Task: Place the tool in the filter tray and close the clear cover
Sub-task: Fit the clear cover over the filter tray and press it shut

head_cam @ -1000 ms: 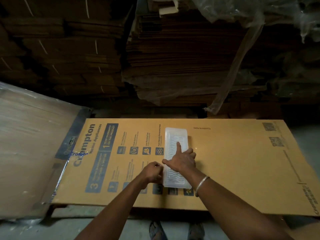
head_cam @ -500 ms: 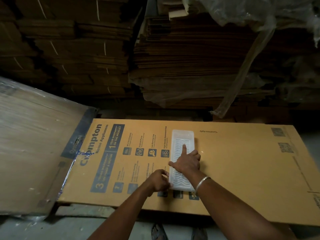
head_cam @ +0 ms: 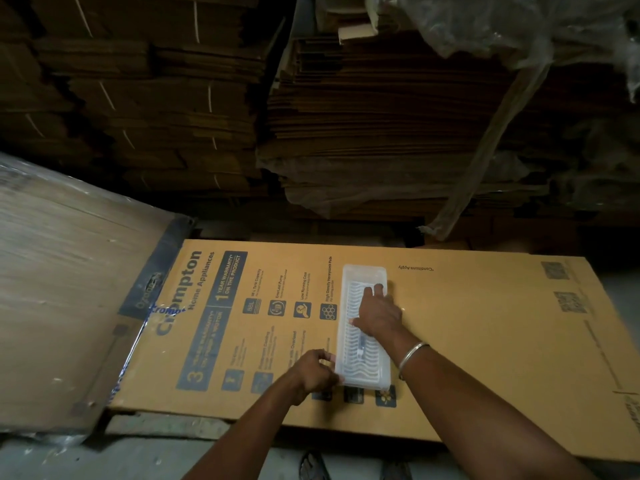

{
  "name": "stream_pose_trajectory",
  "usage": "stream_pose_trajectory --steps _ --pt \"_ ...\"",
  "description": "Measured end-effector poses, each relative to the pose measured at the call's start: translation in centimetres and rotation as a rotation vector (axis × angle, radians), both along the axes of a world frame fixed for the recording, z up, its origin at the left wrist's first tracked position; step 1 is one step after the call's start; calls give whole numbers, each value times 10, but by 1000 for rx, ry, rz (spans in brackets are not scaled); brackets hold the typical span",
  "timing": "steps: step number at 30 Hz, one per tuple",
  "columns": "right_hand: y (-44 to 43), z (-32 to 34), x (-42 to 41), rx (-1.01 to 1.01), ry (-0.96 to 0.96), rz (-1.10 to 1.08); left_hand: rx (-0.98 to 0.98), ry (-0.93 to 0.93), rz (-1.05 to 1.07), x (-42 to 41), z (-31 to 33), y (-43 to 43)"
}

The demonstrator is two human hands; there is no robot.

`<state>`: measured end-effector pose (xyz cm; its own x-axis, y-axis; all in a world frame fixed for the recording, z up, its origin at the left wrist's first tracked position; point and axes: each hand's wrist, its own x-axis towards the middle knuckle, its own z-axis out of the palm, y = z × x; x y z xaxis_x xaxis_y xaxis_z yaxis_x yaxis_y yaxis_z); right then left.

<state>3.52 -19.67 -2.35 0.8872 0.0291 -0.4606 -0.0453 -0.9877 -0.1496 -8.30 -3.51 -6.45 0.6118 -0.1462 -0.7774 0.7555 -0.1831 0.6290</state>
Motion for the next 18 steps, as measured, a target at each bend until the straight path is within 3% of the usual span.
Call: stream_pose_trajectory --steps 8,18 --pt "-27 -1 30 -49 71 170 34 -46 23 -6 -11 -1" --pt "-31 5 41 -12 70 178 84 -106 -17 2 -13 -1"
